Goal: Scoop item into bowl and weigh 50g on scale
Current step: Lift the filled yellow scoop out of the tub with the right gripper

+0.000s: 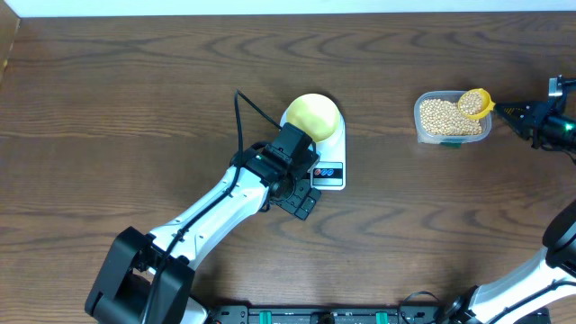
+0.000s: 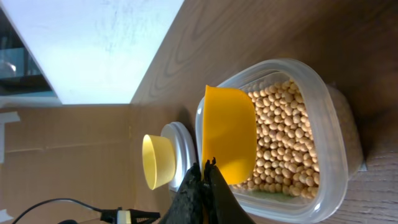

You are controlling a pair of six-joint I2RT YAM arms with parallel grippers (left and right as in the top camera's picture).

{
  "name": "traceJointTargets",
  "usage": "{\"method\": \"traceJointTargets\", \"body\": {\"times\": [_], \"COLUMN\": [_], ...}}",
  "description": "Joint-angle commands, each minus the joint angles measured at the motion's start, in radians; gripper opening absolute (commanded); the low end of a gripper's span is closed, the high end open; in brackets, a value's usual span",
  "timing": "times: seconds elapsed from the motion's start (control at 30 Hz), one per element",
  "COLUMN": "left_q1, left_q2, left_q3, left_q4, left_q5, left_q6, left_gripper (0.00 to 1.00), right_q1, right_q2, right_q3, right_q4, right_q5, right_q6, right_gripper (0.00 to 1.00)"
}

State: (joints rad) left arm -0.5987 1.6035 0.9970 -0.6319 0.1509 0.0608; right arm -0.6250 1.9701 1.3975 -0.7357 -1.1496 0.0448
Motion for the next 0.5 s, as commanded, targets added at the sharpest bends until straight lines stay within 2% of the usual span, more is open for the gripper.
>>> {"method": "traceJointTargets", "body": {"times": [0.0, 0.3, 0.47], "left_q1": [0.0, 0.0, 0.0], "left_q2": [0.003, 0.003, 0.003], "left_q3": [0.02, 0.02, 0.02], "left_q4": [-0.008, -0.008, -0.008], "left_q5": [-0.011, -0.011, -0.011], "left_q6": [0.017, 0.017, 0.017], "left_gripper": [0.98, 0.98, 0.98], "right_q1": [-0.002, -0.003, -0.003], "right_q2": [0.005, 0.005, 0.005], "right_q3": [-0.005, -0.005, -0.005], "right_q4": [0.003, 0.06, 0.066], "right_q5": [-0.068, -0.291, -0.316], "right_q6": [0.006, 0.003, 0.009], "right_gripper": [0.01, 0.01, 0.01]}}
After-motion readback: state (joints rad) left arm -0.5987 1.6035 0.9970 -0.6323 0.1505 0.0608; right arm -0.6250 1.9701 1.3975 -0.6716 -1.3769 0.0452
